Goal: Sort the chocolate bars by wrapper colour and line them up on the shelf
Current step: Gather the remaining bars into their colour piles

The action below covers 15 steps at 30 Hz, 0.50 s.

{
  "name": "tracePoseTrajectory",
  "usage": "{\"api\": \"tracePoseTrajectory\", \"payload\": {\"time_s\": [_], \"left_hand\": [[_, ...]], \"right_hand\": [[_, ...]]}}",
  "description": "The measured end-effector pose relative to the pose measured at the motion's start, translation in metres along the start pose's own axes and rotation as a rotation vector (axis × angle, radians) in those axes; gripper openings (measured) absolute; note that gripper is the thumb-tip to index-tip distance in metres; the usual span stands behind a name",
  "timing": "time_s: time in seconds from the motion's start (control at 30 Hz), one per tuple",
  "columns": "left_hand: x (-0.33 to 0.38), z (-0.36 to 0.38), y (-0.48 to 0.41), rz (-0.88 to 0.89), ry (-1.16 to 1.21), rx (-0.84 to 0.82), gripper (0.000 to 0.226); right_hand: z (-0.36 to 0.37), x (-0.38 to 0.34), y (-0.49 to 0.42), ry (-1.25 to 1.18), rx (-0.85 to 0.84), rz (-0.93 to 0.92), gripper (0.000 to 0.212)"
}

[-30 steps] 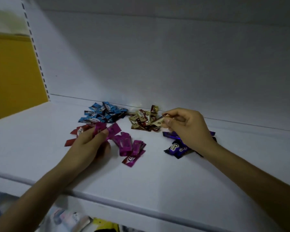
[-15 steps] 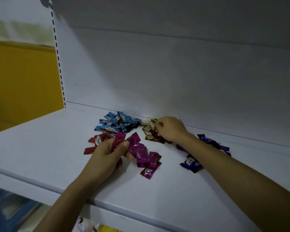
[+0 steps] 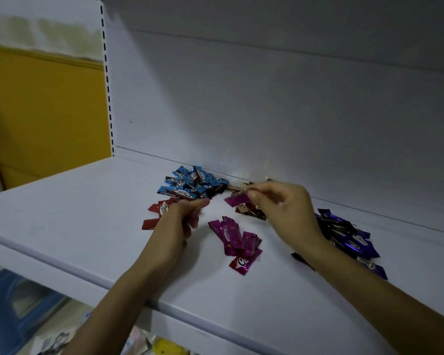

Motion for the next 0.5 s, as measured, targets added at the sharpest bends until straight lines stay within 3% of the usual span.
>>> {"api": "tracePoseTrajectory", "payload": {"time_s": [0.1,0.17,0.23,0.3,0.4,0.5], "left_hand": [[0.0,0.001,0.001,0.166,-0.136,-0.047,0.03],[0.004,0.0,0.003,0.211,-0.12,-0.076,0.025],[0.004,0.0,0.004,0.2,-0.071,-0.11,0.027],[0.006,0.001,0.007,0.2,-0.011,-0.17,0.025],[0.007,0.004,0.012,0.257,0.014,-0.241,0.018],[0.008,0.005,0.011,0.275,0.034,-0.221,0.016]], "right_hand": [[0.0,0.014,0.023,0.353,-0.219,-0.325,0.019],[0.002,0.021,0.035,0.388,-0.327,-0.349,0.039],[0.0,0.02,0.034,0.33,-0.315,-0.296,0.059],[-0.004,0.015,0.03,0.166,-0.256,-0.169,0.049],[0.003,0.004,0.035,-0.139,-0.353,0.004,0.026],[0.008,0.0,0.039,-0.203,-0.357,0.0,0.012]]}}
Point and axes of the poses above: each hand's wrist, its own y-axis away from the middle knuckle, its own z-axis out of the palm, x = y × z, the point moved 4 cm from there along -y, towards the middle knuckle, and after that the axes turned 14 degrees about x, right-handed, at the moved point
